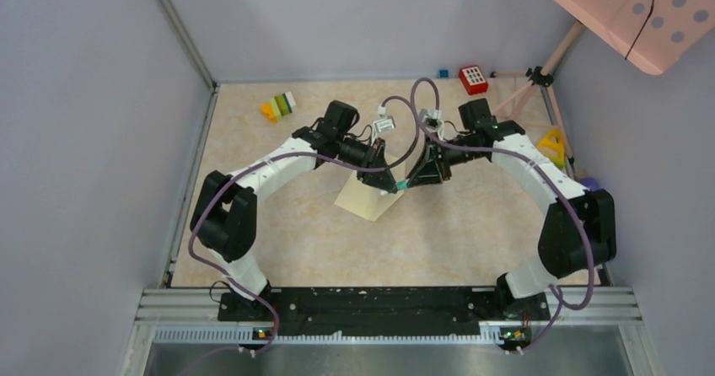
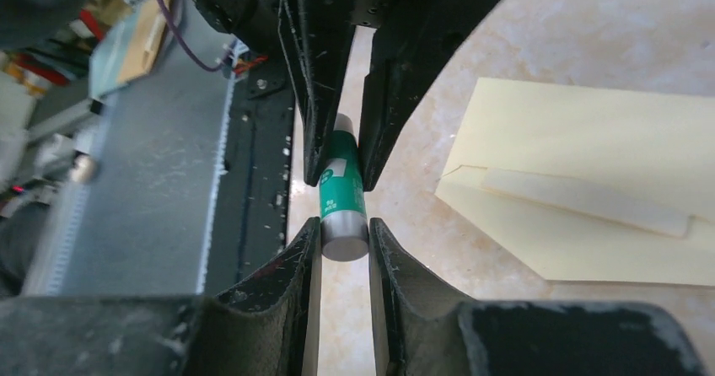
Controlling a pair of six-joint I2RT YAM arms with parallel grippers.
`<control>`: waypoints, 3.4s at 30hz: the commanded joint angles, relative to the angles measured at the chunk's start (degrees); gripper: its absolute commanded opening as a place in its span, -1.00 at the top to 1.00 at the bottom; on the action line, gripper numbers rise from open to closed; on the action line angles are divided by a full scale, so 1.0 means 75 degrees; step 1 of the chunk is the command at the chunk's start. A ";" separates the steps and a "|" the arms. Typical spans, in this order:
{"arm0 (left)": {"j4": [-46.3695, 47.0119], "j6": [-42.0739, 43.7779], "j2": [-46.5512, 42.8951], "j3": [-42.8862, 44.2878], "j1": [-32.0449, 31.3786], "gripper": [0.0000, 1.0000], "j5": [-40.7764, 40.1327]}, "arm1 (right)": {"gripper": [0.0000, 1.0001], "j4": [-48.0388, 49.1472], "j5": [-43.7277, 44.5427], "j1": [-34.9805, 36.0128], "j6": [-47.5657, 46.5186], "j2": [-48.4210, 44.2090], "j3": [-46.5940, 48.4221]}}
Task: Place the letter into the envelope and seal it
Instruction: Screw the solid glue.
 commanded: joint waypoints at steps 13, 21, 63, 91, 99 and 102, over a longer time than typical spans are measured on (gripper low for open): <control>0.1639 -0.1572 0.0204 -0.0034 0.0069 0.73 0.1594 | -0.29 0.3725 0.2395 0.0772 -0.3044 -0.3468 -0.2798; 0.0658 -0.0397 -0.0216 0.0079 0.0085 0.73 0.0042 | -0.42 0.2812 0.1821 0.0547 -0.0476 -0.3132 -0.1799; 0.0712 -0.0465 -0.0164 0.0066 -0.0039 0.73 0.0034 | 0.68 0.2669 -0.0145 -0.0280 0.1423 -0.1149 -0.0974; 0.0441 0.0014 -0.0521 -0.0022 -0.0001 0.73 -0.0839 | -0.45 0.3256 0.0661 -0.0448 0.2672 -0.2274 -0.1506; 0.0419 0.0496 -0.0878 -0.0167 -0.0081 0.74 -0.2223 | -0.04 0.2342 -0.0118 -0.0481 0.4656 -0.0105 -0.0516; 0.0413 0.0605 -0.0899 -0.0197 -0.0141 0.74 -0.2373 | 0.00 0.1732 -0.0237 -0.0486 0.4238 0.0344 -0.0267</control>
